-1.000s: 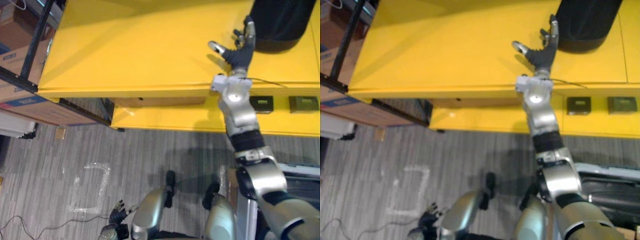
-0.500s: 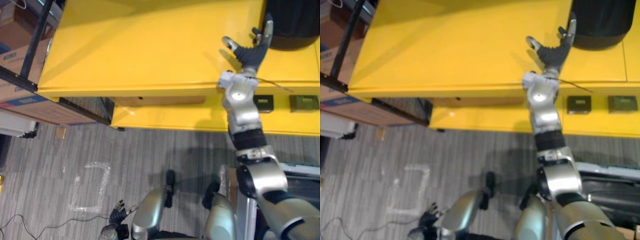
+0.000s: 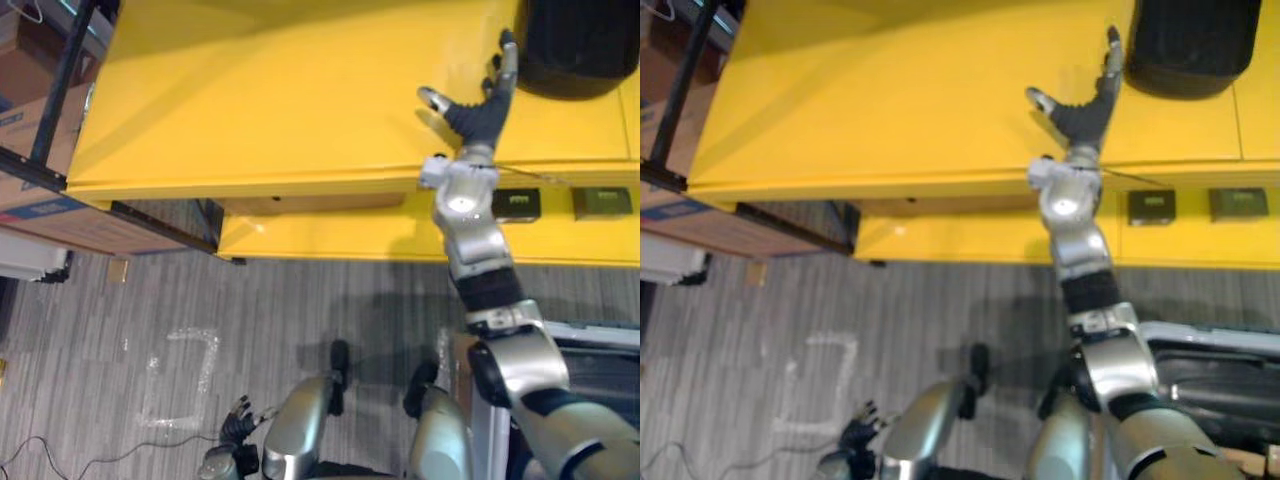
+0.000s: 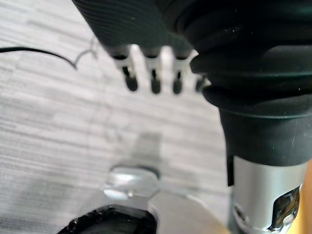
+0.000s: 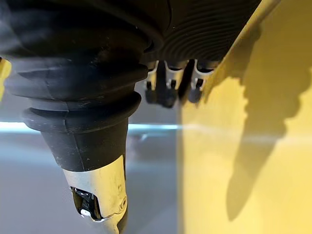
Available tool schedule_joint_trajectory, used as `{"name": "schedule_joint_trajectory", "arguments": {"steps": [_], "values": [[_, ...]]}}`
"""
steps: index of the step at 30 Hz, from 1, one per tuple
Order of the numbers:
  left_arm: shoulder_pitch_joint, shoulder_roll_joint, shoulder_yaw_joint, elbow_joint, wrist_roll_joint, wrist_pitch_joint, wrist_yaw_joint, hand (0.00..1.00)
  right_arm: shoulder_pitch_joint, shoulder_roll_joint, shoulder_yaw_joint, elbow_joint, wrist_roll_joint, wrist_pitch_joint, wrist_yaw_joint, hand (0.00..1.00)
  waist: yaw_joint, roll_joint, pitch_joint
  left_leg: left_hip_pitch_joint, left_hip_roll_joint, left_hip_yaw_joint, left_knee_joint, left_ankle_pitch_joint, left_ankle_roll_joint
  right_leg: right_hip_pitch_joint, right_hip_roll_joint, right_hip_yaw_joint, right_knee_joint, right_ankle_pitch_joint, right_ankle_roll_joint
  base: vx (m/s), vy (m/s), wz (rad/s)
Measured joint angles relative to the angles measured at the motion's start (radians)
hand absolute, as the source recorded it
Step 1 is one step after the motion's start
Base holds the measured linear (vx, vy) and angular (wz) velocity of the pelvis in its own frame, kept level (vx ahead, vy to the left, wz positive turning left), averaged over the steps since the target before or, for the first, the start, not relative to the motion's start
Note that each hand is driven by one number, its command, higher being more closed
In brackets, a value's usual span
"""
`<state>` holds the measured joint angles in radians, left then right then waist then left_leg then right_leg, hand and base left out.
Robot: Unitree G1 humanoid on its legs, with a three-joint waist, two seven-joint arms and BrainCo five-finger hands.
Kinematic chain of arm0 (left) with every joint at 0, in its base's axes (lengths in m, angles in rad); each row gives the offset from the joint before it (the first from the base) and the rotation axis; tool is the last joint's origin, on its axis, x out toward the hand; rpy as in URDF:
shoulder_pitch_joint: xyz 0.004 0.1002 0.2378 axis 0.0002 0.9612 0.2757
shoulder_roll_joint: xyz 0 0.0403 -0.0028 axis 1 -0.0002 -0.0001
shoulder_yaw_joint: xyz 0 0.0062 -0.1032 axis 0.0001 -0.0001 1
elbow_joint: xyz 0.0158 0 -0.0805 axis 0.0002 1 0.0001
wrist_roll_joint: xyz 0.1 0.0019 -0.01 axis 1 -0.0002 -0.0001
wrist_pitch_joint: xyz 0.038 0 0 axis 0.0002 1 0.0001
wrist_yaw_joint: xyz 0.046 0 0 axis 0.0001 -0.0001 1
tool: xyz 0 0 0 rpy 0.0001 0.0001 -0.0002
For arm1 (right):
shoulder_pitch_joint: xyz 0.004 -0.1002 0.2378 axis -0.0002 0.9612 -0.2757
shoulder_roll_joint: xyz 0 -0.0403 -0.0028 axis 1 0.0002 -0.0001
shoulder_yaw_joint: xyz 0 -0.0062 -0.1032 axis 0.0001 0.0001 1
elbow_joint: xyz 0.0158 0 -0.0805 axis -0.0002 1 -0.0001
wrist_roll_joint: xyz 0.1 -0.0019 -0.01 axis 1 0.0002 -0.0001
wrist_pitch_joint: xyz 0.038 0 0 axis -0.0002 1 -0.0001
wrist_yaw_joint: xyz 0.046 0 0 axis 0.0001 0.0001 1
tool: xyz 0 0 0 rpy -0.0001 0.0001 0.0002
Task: Walk over and take plastic housings, then place them on the shelf
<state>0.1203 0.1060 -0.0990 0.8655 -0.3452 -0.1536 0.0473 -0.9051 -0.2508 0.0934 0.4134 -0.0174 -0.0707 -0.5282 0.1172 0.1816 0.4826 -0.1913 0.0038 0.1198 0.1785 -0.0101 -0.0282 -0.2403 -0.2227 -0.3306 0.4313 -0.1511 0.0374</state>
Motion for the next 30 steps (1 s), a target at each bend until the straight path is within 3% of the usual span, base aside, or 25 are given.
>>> {"name": "schedule_joint_trajectory", "arguments": {"steps": [4,6,8,9,11,15,21,30], "values": [[0.001,0.0,0.008,0.013,0.002,-0.009,-0.012,0.0,0.113,0.003,0.059,-0.157,0.004,-0.067,0.149,0.0,-0.021,-0.005,0.001,0.027,0.005,0.002,-0.013,-0.001,-0.001,0.031,0.011,0.0,-0.023,0.007,0.003,0.02,0.005,-0.04],[0.003,0.003,0.016,0.023,0.008,-0.01,-0.01,0.0,0.195,0.003,0.112,-0.267,0.024,-0.08,0.224,0.0,-0.029,-0.025,-0.007,0.06,0.014,0.011,-0.031,-0.005,-0.006,0.063,0.026,0.003,-0.054,0.013,0.004,0.05,0.002,-0.17],[0.02,0.012,0.05,0.023,0.012,-0.013,-0.009,0.0,0.309,0.017,0.146,-0.411,0.096,-0.077,0.317,0.0,-0.041,-0.083,-0.046,0.072,0.027,0.028,-0.048,-0.01,-0.013,0.074,0.044,0.009,-0.093,0.016,0.004,0.06,-0.011,-0.16],[0.025,0.017,0.057,0.023,0.013,-0.012,-0.008,0.0,0.338,0.016,0.145,-0.443,0.116,-0.076,0.338,0.0,-0.045,-0.097,-0.054,0.076,0.031,0.029,-0.051,-0.011,-0.016,0.083,0.051,0.009,-0.106,0.02,0.004,0.1,-0.022,-0.14],[0.044,0.042,0.06,0.033,0.013,-0.009,0.003,0.0,0.474,0.013,0.095,-0.531,0.181,-0.065,0.389,0.0,-0.055,-0.151,-0.097,0.115,0.042,0.037,-0.072,-0.021,-0.021,0.133,0.074,0.011,-0.169,0.037,0.009,0.12,-0.015,-0.14],[0.072,0.042,0.097,0.051,0.015,0.008,0.044,0.0,0.67,0.012,-0.014,-0.598,0.239,-0.063,0.442,0.0,-0.079,-0.2,-0.18,0.156,0.047,0.064,-0.105,-0.035,-0.022,0.186,0.097,0.033,-0.255,0.074,0.018,0.16,0.013,-0.23],[0.083,0.027,0.129,0.057,0.051,0.028,0.091,0.0,0.83,0.013,-0.174,-0.605,0.319,-0.072,0.447,0.0,-0.106,-0.205,-0.271,0.218,0.035,0.108,-0.146,-0.046,-0.018,0.244,0.101,0.065,-0.338,0.104,0.035,0.09,0.041,-0.2],[0.132,0.005,0.165,0.059,0.055,0.034,0.092,0.0,0.894,0.018,-0.278,-0.499,0.282,-0.07,0.435,0.0,-0.112,-0.205,-0.337,0.274,0.025,0.132,-0.199,-0.045,-0.017,0.275,0.102,0.088,-0.36,0.113,0.045,0.0,0.016,-0.07]]}}
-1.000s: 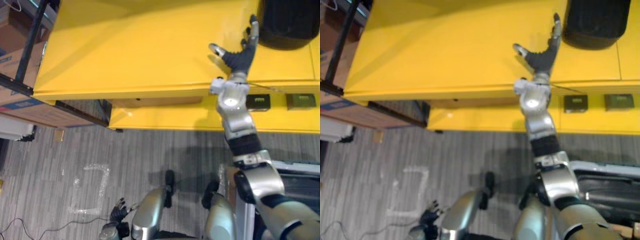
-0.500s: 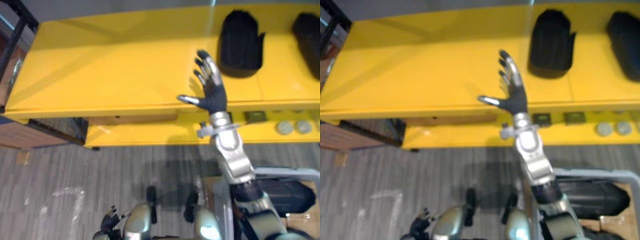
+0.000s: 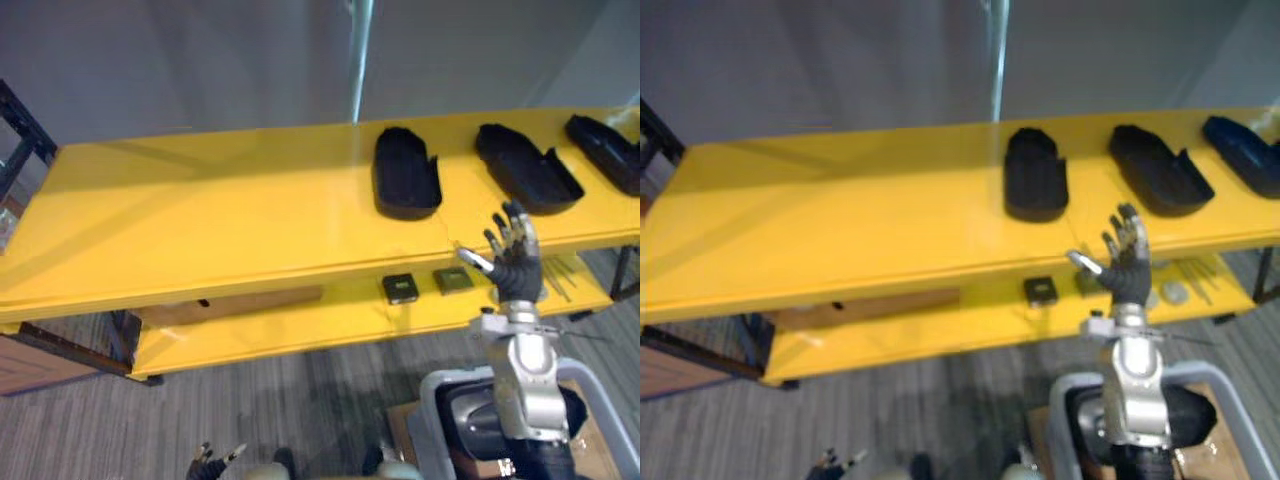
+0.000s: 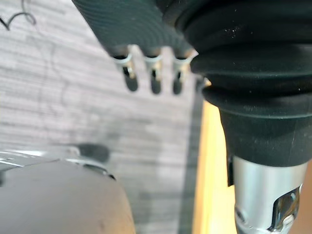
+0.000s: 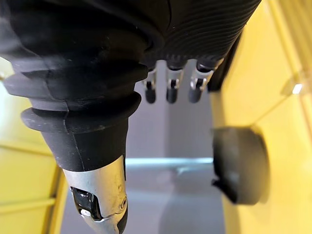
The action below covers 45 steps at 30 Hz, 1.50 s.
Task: Walk over and take plastic housings, then place them on the shelf
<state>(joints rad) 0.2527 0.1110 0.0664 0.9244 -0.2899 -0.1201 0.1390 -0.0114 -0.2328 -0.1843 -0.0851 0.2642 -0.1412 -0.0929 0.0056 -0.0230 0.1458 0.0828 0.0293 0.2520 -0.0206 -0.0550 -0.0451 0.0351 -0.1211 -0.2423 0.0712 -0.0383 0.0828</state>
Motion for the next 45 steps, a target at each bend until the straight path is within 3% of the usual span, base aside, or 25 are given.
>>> {"name": "schedule_joint_trajectory", "arguments": {"steps": [4,9,14,16,21,26,30,34,43,44,45], "values": [[0.023,0.003,0.001,0.0,0.034,0.021,-0.002,0.0,-0.019,-0.022,-0.043,0.117,-0.194,-0.01,-0.026,0.0,-0.001,0.001,-0.013,0.007,-0.015,-0.007,-0.027,0.014,0.009,0.0,-0.004,-0.002,-0.004,0.005,0.008,-0.01,0.026,0.03],[0.024,0.009,0.002,-0.001,0.035,0.038,-0.009,0.0,-0.185,-0.135,0.013,0.292,-0.425,-0.009,-0.071,0.0,0.004,-0.004,-0.01,-0.003,-0.033,-0.039,-0.041,0.029,0.02,0.0,-0.02,-0.03,-0.007,0.01,0.017,-0.01,0.028,0.18],[0.008,0.025,0.002,-0.049,0.034,0.06,-0.036,0.0,-0.455,-0.292,0.123,0.499,-0.59,-0.004,-0.153,0.0,0.025,-0.017,0.075,-0.076,-0.05,-0.089,0.023,0.023,0.039,-0.013,-0.043,-0.079,-0.005,0.02,0.022,-0.04,0.033,0.34],[-0.018,0.033,0.001,-0.051,0.032,0.065,-0.04,0.0,-0.526,-0.346,0.145,0.544,-0.595,0.001,-0.18,0.0,0.038,-0.013,0.118,-0.124,-0.051,-0.107,0.09,0.004,0.044,-0.026,-0.05,-0.089,0.004,0.023,0.019,-0.04,0.043,0.39],[-0.029,0.038,0.001,-0.108,0.022,0.065,-0.055,0.0,-0.693,-0.468,0.23,0.613,-0.616,0.009,-0.231,0.0,0.067,0.038,0.217,-0.262,-0.03,-0.135,0.301,-0.074,0.057,-0.077,-0.047,-0.088,0.062,0.014,0.006,-0.07,0.054,0.17],[-0.069,0.048,0.001,-0.13,0.017,0.063,-0.073,0.0,-0.79,-0.558,0.292,0.629,-0.622,0.017,-0.235,0.0,0.07,0.058,0.318,-0.353,-0.011,-0.138,0.42,-0.116,0.069,-0.15,-0.049,-0.08,0.153,-0.012,-0.005,-0.12,0.049,-0.01],[-0.102,0.05,-0.002,-0.139,0.012,0.062,-0.075,0.0,-0.841,-0.593,0.328,0.689,-0.62,0.049,-0.229,0.0,0.086,0.065,0.326,-0.418,-0.006,-0.138,0.468,-0.126,0.074,-0.225,-0.056,-0.06,0.217,-0.032,-0.011,-0.1,0.029,-0.03],[-0.12,0.059,-0.011,-0.14,0.006,0.057,-0.075,0.0,-0.879,-0.635,0.338,0.703,-0.595,0.084,-0.199,0.0,0.092,0.089,0.339,-0.437,-0.011,-0.137,0.478,-0.125,0.076,-0.255,-0.068,-0.056,0.253,-0.04,-0.006,-0.05,0.015,0.0],[-0.134,0.076,-0.025,-0.146,-0.025,0.057,-0.076,0.0,-0.935,-0.656,0.347,0.698,-0.524,0.127,-0.079,0.0,0.092,0.093,0.34,-0.451,-0.008,-0.128,0.471,-0.12,0.071,-0.296,-0.071,-0.041,0.288,-0.055,-0.006,0.0,-0.006,-0.03],[-0.134,0.076,-0.036,-0.149,-0.026,0.056,-0.077,0.0,-0.941,-0.656,0.351,0.702,-0.511,0.129,-0.073,1.0,0.092,0.094,0.34,-0.45,-0.008,-0.128,0.471,-0.119,0.07,-0.297,-0.071,-0.04,0.29,-0.057,-0.006,0.0,0.0,0.0],[-0.134,0.076,-0.042,-0.15,-0.026,0.056,-0.077,0.0,-0.947,-0.656,0.356,0.706,-0.509,0.128,-0.068,1.0,0.093,0.094,0.34,-0.45,-0.007,-0.128,0.471,-0.119,0.069,-0.297,-0.071,-0.04,0.29,-0.057,-0.006,0.0,0.0,0.0]]}}
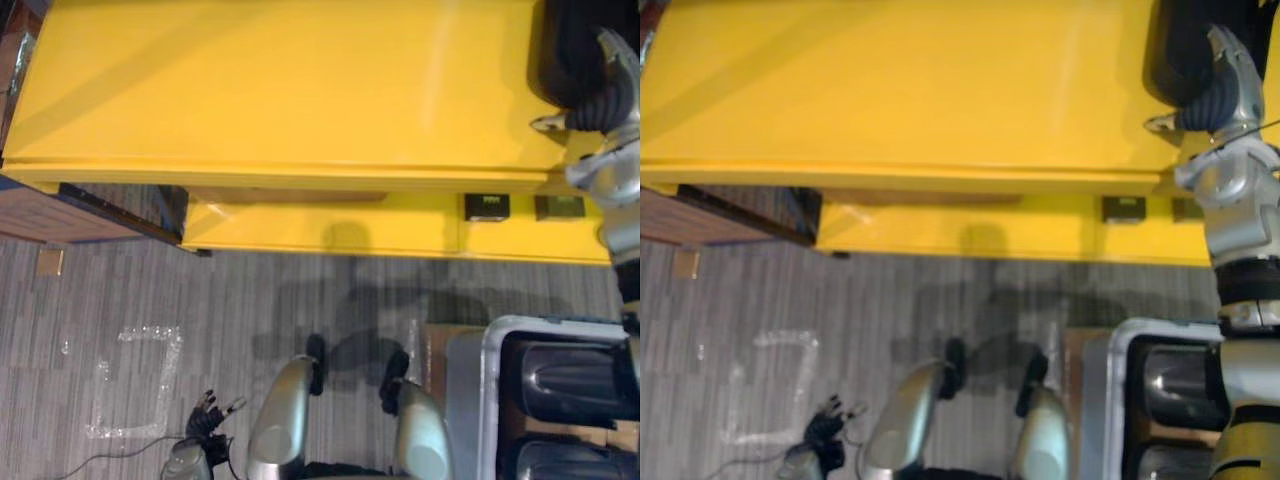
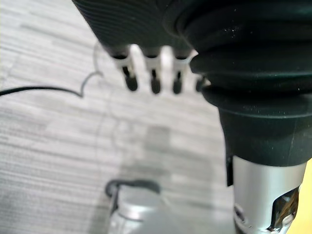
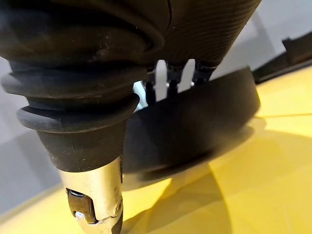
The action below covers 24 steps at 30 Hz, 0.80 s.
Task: Walk over and take plastic housings, then place them on the shelf
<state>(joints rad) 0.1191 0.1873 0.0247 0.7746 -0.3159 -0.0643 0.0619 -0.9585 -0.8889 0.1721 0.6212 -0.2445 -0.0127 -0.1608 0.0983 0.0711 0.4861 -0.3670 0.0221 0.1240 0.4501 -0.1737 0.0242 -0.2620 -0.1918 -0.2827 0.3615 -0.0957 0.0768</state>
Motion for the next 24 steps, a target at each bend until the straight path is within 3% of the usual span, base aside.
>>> {"name": "schedule_joint_trajectory", "arguments": {"steps": [9,15,24], "values": [[-0.001,-0.001,-0.009,-0.006,0.0,0.0,-0.006,0.0,-0.08,-0.002,0.057,0.065,-0.012,-0.028,0.028,1.0,0.011,0.042,0.004,0.018,-0.002,-0.007,-0.025,0.019,-0.011,-0.002,-0.005,-0.006,0.027,-0.017,-0.009,-0.01,-0.008,0.02],[-0.001,-0.001,-0.01,-0.004,0.0,0.0,-0.015,0.0,-0.096,-0.017,0.116,0.066,-0.107,-0.054,0.021,1.0,0.019,0.043,0.004,0.018,0.005,-0.02,-0.039,0.033,-0.024,-0.004,0.001,-0.018,0.033,-0.022,-0.016,0.0,-0.03,0.04],[-0.001,-0.001,-0.008,-0.01,0.001,0.0,-0.025,0.0,-0.097,-0.019,0.165,0.049,-0.246,-0.151,-0.046,1.0,0.029,0.044,0.004,0.016,0.004,-0.028,-0.032,0.036,-0.025,0.001,0.004,-0.025,0.028,-0.022,-0.017,0.01,0.006,0.01]]}}
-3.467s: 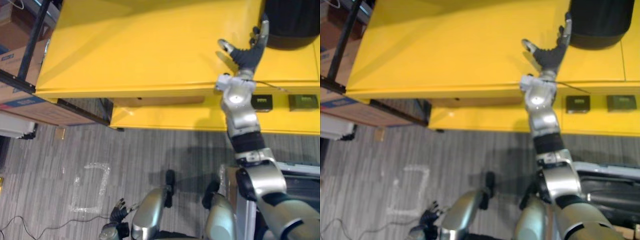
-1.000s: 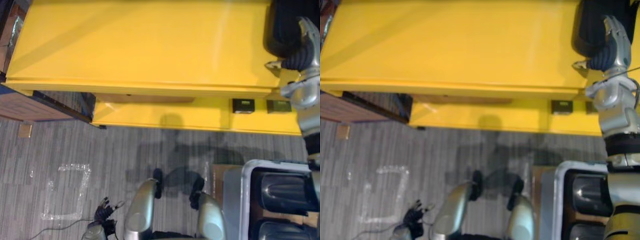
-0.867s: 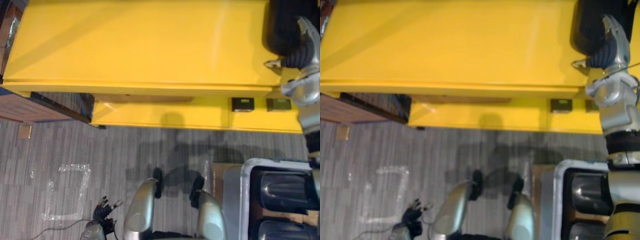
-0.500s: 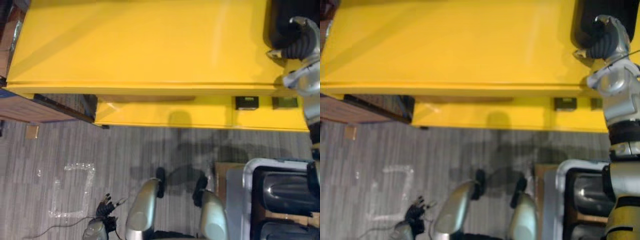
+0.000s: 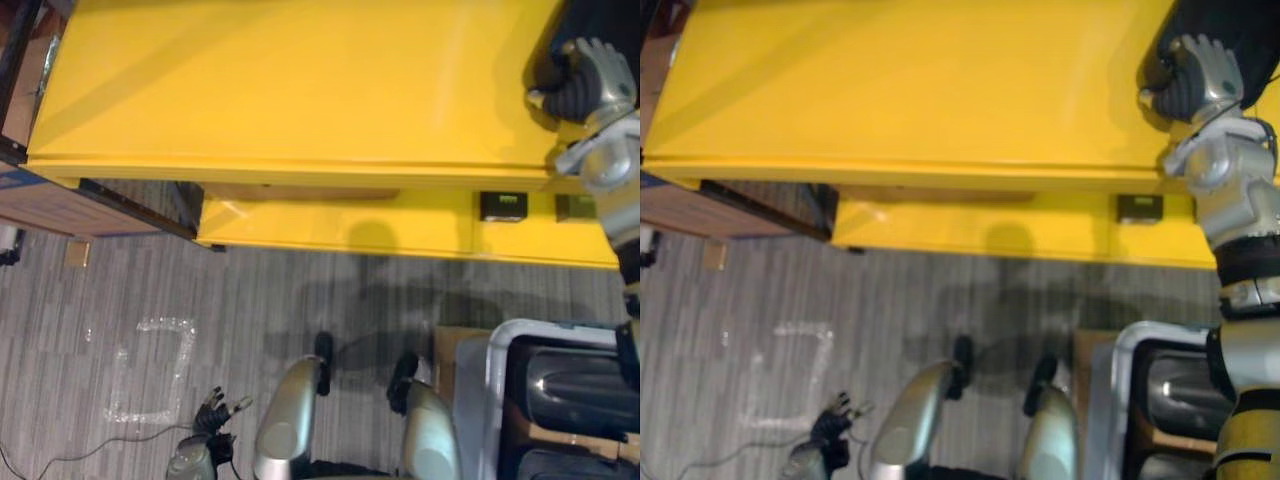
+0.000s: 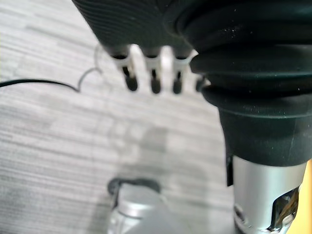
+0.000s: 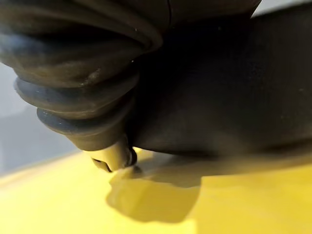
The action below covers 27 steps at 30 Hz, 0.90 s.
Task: Walk over and take plastic housings, then place them on the shelf
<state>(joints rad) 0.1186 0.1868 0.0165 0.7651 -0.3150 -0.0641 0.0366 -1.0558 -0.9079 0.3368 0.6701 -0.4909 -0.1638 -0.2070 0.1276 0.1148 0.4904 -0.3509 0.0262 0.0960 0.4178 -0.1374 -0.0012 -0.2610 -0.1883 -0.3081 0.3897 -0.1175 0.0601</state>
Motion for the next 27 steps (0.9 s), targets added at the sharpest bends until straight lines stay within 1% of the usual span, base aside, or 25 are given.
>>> {"name": "schedule_joint_trajectory", "arguments": {"steps": [2,5,7,10,13,14,18,24,27], "values": [[0.0,0.0,0.0,-0.005,0.0,0.0,-0.002,0.0,0.0,-0.001,0.003,-0.028,-0.037,-0.032,-0.017,1.0,0.002,0.0,0.0,-0.003,0.001,-0.004,0.006,0.0,0.0,0.004,0.001,-0.006,-0.002,0.0,0.0,0.01,0.012,0.04],[0.0,0.0,0.001,-0.012,0.0,0.001,-0.002,0.0,0.0,-0.004,0.027,-0.053,-0.061,-0.047,-0.026,1.0,0.003,0.0,0.0,-0.009,0.003,-0.008,0.01,0.0,0.0,0.004,0.003,-0.011,-0.003,0.0,0.0,0.0,0.005,0.05],[0.0,0.001,0.001,-0.018,0.001,0.0,-0.003,0.0,0.0,-0.006,0.055,-0.081,-0.083,-0.07,-0.026,1.0,0.007,0.0,0.0,-0.02,0.007,-0.015,0.017,-0.001,0.0,0.002,0.008,-0.017,-0.006,0.002,0.001,-0.01,0.004,0.06],[0.0,0.001,0.002,-0.019,0.001,0.0,-0.004,0.0,-0.001,-0.006,0.078,-0.095,-0.112,-0.076,-0.026,1.0,0.025,0.0,0.0,-0.022,0.015,-0.015,0.024,-0.002,-0.002,0.005,0.017,-0.018,-0.011,0.004,0.0,0.0,0.0,0.0],[0.0,0.001,0.002,-0.019,0.001,0.0,-0.006,0.0,-0.017,-0.006,0.089,-0.111,-0.134,-0.087,-0.026,1.0,0.026,0.0,0.0,-0.035,0.018,-0.03,0.034,-0.002,-0.003,0.004,0.022,-0.029,-0.012,0.004,-0.001,-0.01,-0.008,0.08],[0.0,0.001,0.002,-0.018,0.001,0.0,-0.01,0.0,-0.025,-0.006,0.092,-0.111,-0.146,-0.098,-0.026,1.0,0.028,0.0,0.0,-0.035,0.019,-0.031,0.036,-0.002,-0.003,0.006,0.023,-0.03,-0.013,0.004,-0.001,0.0,0.0,0.0],[0.0,0.002,0.008,-0.019,0.002,0.0,-0.012,0.0,-0.058,-0.006,0.138,-0.116,-0.17,-0.107,-0.025,1.0,0.028,0.0,0.0,-0.036,0.022,-0.033,0.037,-0.003,-0.004,0.011,0.027,-0.033,-0.018,0.006,-0.002,0.0,0.0,0.0],[0.0,0.003,0.01,-0.019,0.009,0.0,-0.019,0.0,-0.058,-0.007,0.17,-0.122,-0.182,-0.107,0.018,1.0,0.037,0.0,0.0,-0.045,0.028,-0.044,0.043,-0.005,-0.007,0.017,0.036,-0.046,-0.031,0.008,-0.004,0.0,-0.002,0.03],[0.0,0.003,0.011,-0.021,0.009,0.0,-0.02,0.0,-0.068,-0.018,0.187,-0.117,-0.181,-0.119,0.034,1.0,0.046,0.0,0.0,-0.05,0.031,-0.046,0.047,-0.005,-0.007,0.017,0.04,-0.049,-0.038,0.012,-0.005,0.0,0.0,0.0]]}}
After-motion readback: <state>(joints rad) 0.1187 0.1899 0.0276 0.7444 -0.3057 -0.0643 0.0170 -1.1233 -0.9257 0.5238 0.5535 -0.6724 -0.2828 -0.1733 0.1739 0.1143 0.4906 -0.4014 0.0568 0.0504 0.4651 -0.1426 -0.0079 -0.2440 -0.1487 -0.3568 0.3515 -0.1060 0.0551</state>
